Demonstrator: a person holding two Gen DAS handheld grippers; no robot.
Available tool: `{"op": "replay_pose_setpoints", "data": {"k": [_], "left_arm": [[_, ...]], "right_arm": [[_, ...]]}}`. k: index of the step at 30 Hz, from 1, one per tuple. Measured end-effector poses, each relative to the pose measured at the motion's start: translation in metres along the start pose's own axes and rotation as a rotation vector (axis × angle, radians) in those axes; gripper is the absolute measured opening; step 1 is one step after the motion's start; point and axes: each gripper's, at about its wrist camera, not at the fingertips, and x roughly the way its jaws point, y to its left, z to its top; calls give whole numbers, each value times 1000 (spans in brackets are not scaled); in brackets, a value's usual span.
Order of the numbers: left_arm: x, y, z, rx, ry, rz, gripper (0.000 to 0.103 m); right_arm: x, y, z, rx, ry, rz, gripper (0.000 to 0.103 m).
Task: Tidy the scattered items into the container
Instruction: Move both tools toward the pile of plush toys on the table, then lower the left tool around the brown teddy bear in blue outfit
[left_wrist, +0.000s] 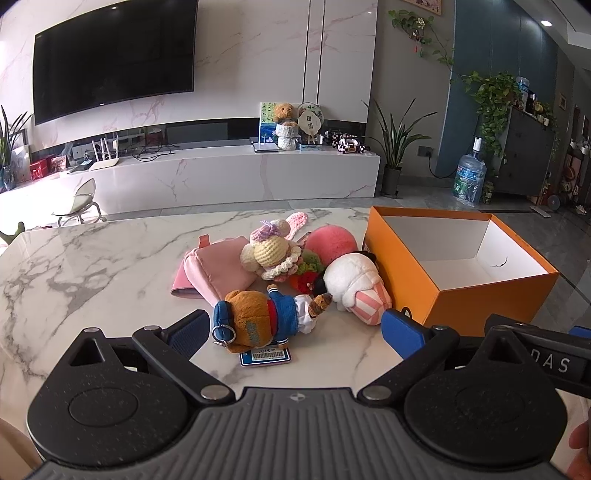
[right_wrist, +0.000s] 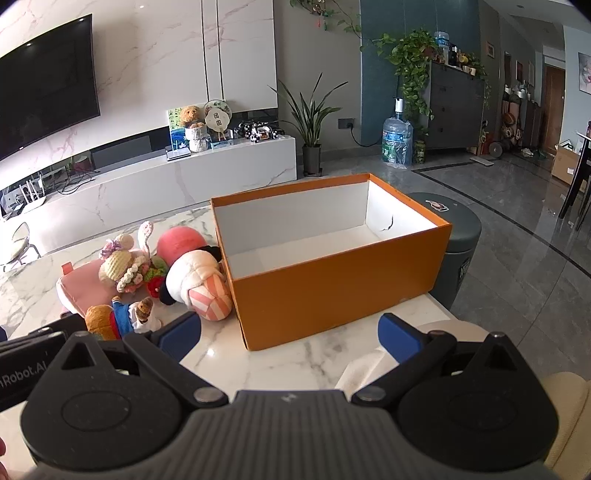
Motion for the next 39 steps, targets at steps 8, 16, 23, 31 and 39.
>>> {"op": "replay_pose_setpoints", "data": {"k": [8, 16, 23, 31, 39], "left_arm": [[5, 2, -2, -4, 15, 4, 103], [16, 10, -5, -20, 40, 12, 103], [33, 27, -4, -50, 71, 20, 103], [59, 49, -6, -81, 116, 49, 103], [93, 65, -6, -98, 182, 31, 96]], "right_arm": [[5, 3, -1, -10, 11, -4, 103], [16, 11, -1, -34, 35, -4, 103], [28, 16, -1, -17, 30, 126, 103], [47, 50, -3, -136, 49, 255, 91], [80, 86, -9, -282, 90, 338, 61]]}}
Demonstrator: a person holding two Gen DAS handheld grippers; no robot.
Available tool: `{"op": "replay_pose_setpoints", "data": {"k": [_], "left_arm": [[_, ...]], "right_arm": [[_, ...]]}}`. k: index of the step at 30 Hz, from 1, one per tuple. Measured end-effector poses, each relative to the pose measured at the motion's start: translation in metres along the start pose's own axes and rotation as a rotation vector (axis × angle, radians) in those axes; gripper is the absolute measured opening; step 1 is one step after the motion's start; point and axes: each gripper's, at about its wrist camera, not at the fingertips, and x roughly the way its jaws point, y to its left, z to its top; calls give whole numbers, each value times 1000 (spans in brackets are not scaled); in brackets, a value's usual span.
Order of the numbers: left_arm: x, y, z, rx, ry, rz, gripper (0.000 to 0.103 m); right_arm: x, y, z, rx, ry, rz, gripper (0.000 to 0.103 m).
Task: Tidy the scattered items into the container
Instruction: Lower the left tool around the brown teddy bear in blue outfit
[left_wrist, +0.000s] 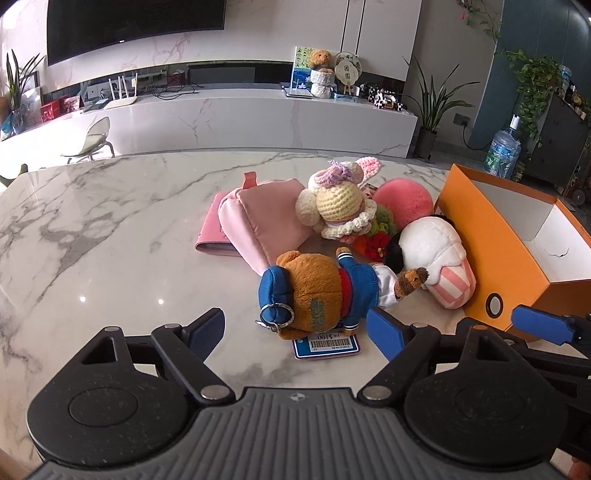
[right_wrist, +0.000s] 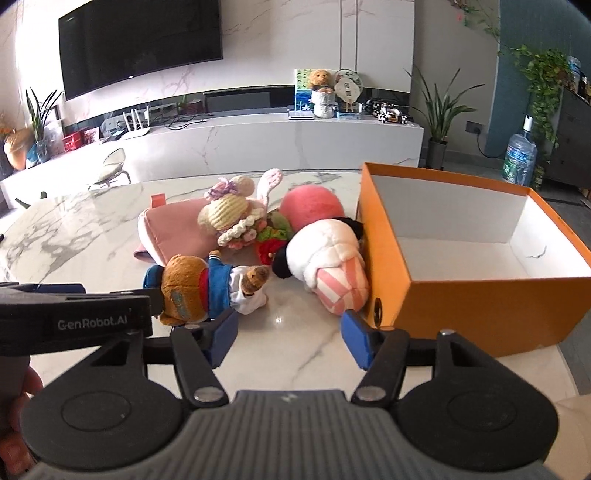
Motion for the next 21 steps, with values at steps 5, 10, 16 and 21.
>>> {"op": "replay_pose_setpoints", "data": {"k": [5, 10, 16, 21], "left_arm": [[24, 7, 5, -23, 48, -35, 73], [41, 6, 9, 1, 60, -37, 60], [55, 12, 13, -12, 63, -58, 53], [56, 12, 14, 3, 54, -60, 47]], "right_arm": [[27, 6, 5, -51, 11, 50, 50], [50, 10, 13, -70, -2, 65, 49], [74, 11, 17, -56, 16, 88, 46], [84, 9, 16, -22, 33, 142, 25]]}}
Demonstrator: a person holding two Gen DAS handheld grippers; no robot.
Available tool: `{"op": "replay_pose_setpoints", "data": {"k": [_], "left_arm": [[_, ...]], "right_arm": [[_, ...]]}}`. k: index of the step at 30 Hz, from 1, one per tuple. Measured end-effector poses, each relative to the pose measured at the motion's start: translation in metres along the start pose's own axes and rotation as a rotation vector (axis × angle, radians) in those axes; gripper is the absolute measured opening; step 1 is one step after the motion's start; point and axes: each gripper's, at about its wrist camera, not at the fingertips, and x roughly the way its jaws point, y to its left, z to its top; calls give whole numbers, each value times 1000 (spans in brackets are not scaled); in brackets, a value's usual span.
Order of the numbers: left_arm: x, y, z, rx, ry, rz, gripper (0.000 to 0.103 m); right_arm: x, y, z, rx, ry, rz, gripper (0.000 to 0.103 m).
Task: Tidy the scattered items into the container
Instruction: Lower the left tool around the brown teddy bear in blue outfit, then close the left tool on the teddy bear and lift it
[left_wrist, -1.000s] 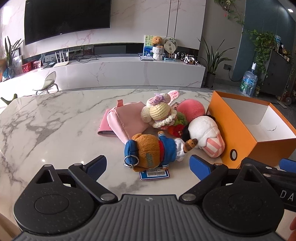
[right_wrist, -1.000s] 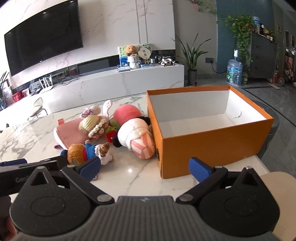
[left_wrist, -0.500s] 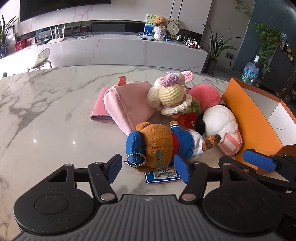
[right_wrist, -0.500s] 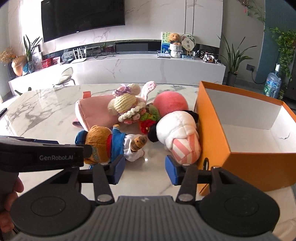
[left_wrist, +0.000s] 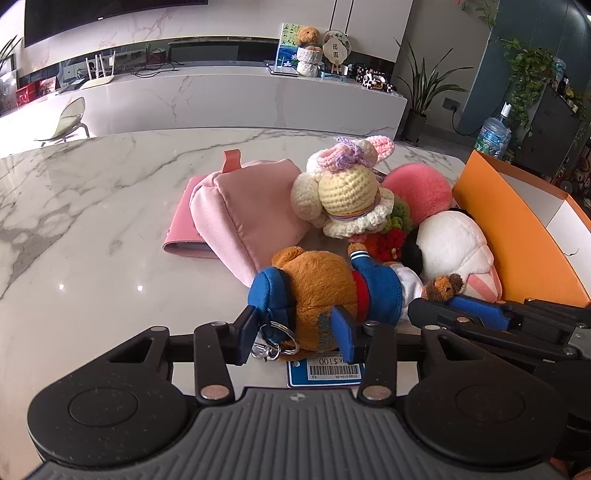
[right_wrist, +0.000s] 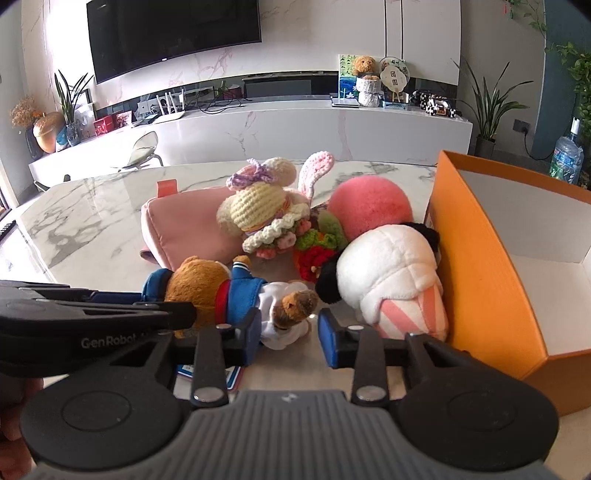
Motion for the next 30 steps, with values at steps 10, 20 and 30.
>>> {"op": "replay_pose_setpoints", "data": {"k": [10, 20, 30], "left_arm": [[-21, 7, 0, -24, -21, 58, 67], [-42, 11, -5, -85, 35, 19, 70], [-55, 0, -8, -95, 54, -14, 70]], "right_arm": [[-7, 31, -10, -92, 30, 85, 6], [-19, 52, -25, -125, 106, 204, 2], [-38, 22, -21, -67, 59, 19, 12]]}}
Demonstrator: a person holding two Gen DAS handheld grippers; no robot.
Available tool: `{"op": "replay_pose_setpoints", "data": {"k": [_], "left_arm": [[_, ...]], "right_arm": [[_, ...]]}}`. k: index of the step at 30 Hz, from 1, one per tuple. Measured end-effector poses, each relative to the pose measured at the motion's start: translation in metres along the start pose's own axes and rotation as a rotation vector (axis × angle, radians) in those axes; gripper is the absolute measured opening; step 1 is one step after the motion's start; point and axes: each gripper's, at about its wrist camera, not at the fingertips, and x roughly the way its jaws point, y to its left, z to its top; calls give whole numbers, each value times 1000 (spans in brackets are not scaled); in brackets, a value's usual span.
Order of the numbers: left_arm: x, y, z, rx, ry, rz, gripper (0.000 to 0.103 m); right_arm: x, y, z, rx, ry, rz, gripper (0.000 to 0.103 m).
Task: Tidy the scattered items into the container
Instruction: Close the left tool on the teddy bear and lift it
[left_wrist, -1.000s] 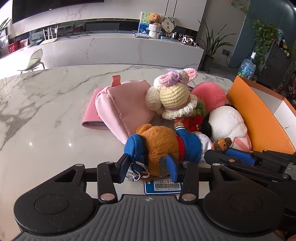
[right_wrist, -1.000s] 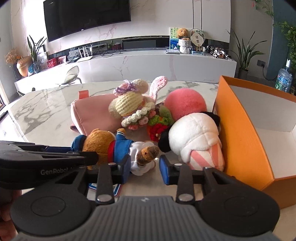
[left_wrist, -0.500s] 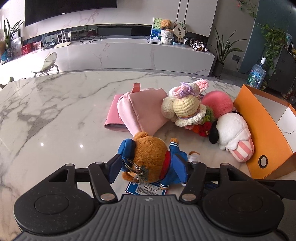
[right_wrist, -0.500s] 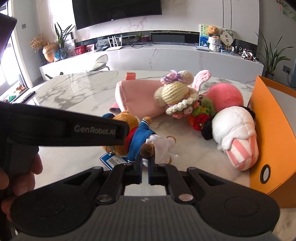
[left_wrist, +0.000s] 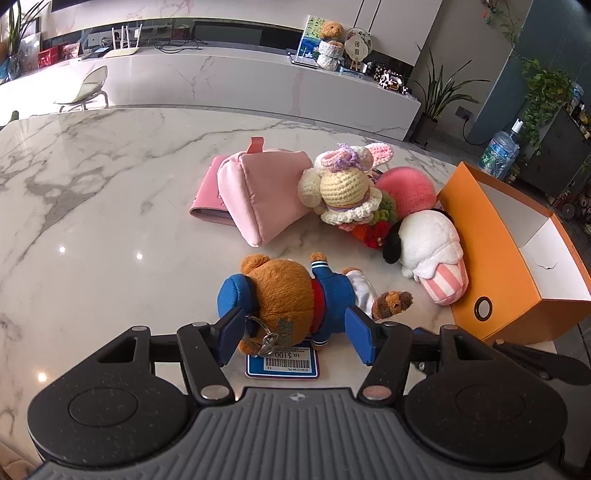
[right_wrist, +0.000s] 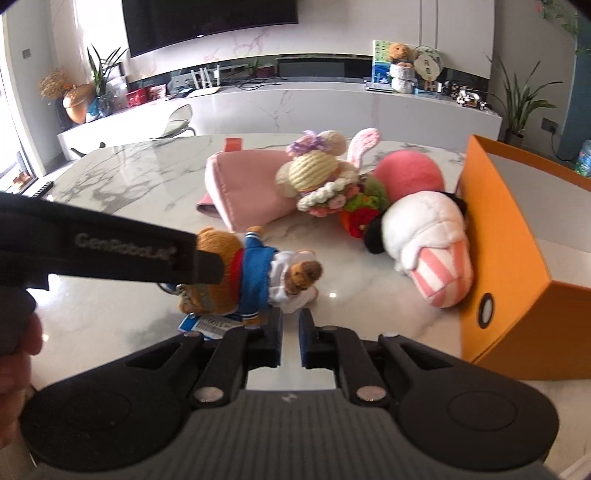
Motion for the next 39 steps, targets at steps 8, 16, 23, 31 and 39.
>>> {"op": "replay_pose_setpoints", "data": {"k": [8, 16, 23, 31, 39], "left_arm": [[1, -3, -6, 5, 39, -41, 66], [24, 7, -3, -43, 88, -49, 60], [26, 31, 7, -149, 72, -46, 61], [37, 37, 9, -248, 123, -39, 65], [49, 46, 18, -346, 159, 12, 66]], "right_arm": [[6, -25, 18, 42, -50, -42, 12], [23, -23, 21, 42, -57, 60, 12], [28, -7, 13, 11, -39, 153, 11], [27, 28, 0, -73, -6, 260, 11], [25, 37, -5, -90, 1, 282, 11]]}}
